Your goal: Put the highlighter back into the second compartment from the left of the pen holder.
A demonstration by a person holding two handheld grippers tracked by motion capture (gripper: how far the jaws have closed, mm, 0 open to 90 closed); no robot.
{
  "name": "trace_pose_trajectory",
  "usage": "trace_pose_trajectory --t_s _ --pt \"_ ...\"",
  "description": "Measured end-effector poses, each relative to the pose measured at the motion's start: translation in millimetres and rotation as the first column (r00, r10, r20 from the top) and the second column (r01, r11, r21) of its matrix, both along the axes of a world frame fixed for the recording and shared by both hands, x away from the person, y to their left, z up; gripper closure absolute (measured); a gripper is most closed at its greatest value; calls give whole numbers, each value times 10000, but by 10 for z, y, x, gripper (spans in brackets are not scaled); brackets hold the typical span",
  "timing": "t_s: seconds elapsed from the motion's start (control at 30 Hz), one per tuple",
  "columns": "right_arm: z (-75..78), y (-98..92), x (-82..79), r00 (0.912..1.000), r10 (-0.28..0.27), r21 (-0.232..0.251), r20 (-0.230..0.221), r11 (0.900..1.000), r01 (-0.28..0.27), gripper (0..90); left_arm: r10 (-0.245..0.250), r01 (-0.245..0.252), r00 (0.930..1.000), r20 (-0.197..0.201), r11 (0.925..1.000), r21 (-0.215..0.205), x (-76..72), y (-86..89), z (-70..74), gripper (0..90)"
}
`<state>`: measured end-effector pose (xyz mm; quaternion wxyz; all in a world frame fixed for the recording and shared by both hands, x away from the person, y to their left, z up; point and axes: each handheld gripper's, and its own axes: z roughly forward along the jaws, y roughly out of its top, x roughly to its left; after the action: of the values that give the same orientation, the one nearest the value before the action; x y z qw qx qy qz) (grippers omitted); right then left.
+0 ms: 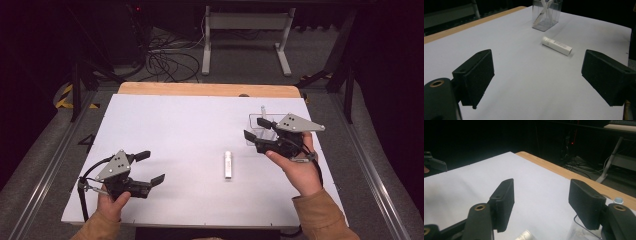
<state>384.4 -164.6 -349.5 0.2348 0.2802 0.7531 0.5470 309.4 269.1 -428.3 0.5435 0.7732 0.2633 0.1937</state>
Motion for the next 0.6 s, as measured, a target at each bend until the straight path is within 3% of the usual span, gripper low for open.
trace_pose_trajectory --t_s 0.27,0.6 --pt "14 91 -75 9996 246 416 -145 9988 -240 386 6 -6 10000 -45 10000 -4 -3 0 -7 119" --pt "21 142 -101 9993 245 17 -271 9997 -245 413 21 -22 10000 -62 10000 -38 -7 4 -10 119"
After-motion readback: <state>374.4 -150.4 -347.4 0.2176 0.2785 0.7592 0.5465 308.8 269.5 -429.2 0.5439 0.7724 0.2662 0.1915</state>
